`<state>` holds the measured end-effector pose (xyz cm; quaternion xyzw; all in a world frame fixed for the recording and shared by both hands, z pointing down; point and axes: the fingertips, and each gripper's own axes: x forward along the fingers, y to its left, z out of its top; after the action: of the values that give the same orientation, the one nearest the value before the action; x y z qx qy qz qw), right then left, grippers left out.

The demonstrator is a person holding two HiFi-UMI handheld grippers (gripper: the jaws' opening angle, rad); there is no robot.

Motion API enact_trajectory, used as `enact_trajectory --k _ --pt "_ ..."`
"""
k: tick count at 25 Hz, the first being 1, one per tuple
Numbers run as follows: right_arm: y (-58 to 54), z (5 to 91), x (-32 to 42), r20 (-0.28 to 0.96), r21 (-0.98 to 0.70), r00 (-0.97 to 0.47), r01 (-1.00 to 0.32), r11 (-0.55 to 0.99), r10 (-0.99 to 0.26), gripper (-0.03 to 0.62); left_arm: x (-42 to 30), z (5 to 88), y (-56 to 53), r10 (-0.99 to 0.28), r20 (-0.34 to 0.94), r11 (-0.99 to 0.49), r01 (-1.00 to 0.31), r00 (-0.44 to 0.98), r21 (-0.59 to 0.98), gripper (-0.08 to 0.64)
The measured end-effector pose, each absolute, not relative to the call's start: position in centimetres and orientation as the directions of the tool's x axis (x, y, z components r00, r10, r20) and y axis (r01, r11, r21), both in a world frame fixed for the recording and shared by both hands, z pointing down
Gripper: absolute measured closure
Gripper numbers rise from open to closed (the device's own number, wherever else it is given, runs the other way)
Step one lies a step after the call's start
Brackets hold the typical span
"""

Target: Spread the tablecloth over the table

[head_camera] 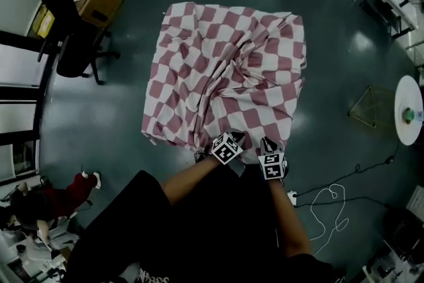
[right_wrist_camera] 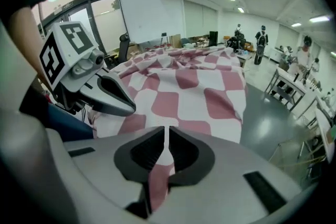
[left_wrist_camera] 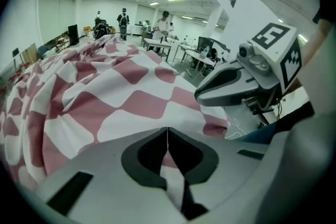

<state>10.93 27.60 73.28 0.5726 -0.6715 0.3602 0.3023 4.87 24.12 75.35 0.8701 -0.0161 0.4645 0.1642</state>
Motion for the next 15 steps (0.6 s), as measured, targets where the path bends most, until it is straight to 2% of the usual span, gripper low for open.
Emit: enact_trajectory --k 4,6,11,15 --pt "27.8 75.6 11.3 0.85 -0.149 -0.214 -0.974 0.171 -0.481 0.566 4.8 76.6 24.2 0.065 0.847 -0.92 -0.297 0.527 0.255 0.543" --pt "27.9 76.5 11.5 0.861 -0.157 -0.235 -0.967 0.203 -0.452 0.531 5.0 77.4 24.4 0.054 0.865 -0.917 -0.318 0.499 0.241 0.543" --pt "28.6 76.9 11.3 0.874 -0.114 -0.212 -0.964 0.239 -0.438 0.529 5.0 77.8 25.2 0.06 0.876 -0.922 -0.309 0.479 0.232 0.543" --pt "30.4 77.2 12.2 0.886 -0.115 -0.175 -0.98 0.163 -0.43 0.531 5.5 78.1 26.9 0.154 0.856 -0.908 -0.272 0.494 0.32 0.543"
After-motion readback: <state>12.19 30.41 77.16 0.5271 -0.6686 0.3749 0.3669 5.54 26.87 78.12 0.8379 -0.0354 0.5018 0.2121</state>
